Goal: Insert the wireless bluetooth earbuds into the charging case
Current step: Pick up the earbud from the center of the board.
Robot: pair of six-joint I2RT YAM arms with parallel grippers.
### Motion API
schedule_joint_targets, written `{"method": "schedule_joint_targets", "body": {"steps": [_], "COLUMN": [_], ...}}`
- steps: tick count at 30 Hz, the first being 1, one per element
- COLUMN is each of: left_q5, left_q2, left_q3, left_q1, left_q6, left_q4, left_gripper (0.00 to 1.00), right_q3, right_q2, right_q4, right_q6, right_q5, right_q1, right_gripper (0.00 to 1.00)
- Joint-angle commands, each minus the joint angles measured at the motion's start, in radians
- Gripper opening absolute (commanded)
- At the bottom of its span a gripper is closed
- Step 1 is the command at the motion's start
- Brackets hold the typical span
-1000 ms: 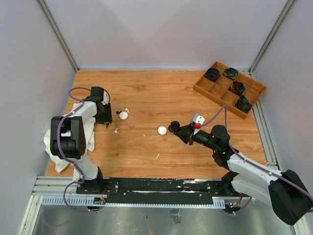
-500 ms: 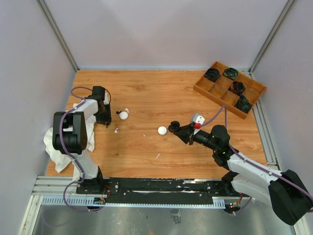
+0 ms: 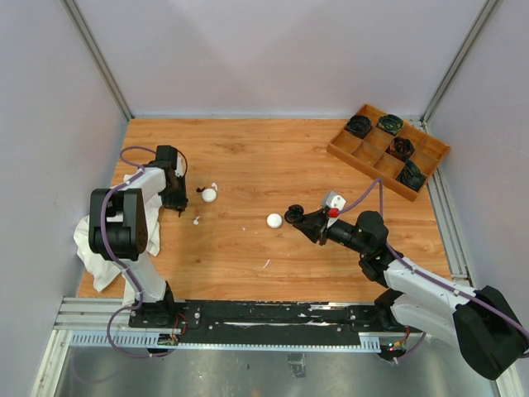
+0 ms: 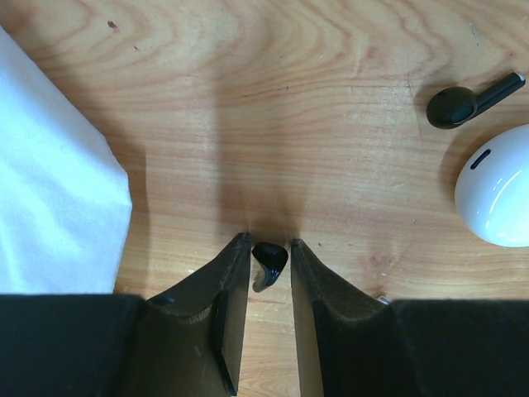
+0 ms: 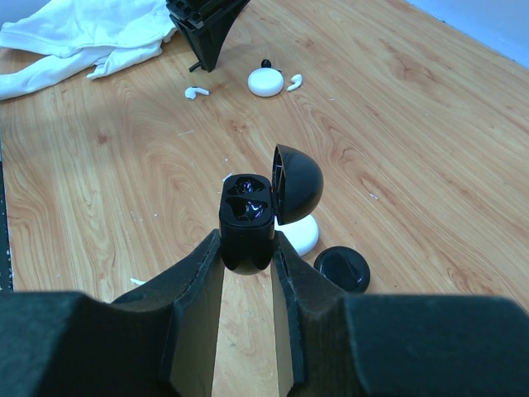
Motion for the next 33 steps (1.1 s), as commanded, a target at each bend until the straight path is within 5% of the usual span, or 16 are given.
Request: {"method": "schedule_joint_targets", "body": {"steps": [1, 18, 33], "left_q5": [0.021, 0.014, 0.105], "left_q2": [0.001, -0.064, -0.424], "left_q3": [-0.016, -0.041, -0.204], "left_q1": [0.005, -0.031, -0.122], "left_q6": [-0.003, -0.081, -0.269], "left_q4": [-0.046, -0.048, 0.143], "left_gripper": [0.3, 0.17, 0.14], "right_q3": [0.027, 0.031, 0.024], "right_q2": [0.0, -0.011, -0.028], "right_q4": [0.024, 0.014, 0.021], "right_q6": [-0.014, -0.015, -0.013], "right_q5": [0.0, -0.005, -0.008], "right_q1": [0.01, 0.01, 0.011], "right_gripper": [0.01, 0.01, 0.01]}}
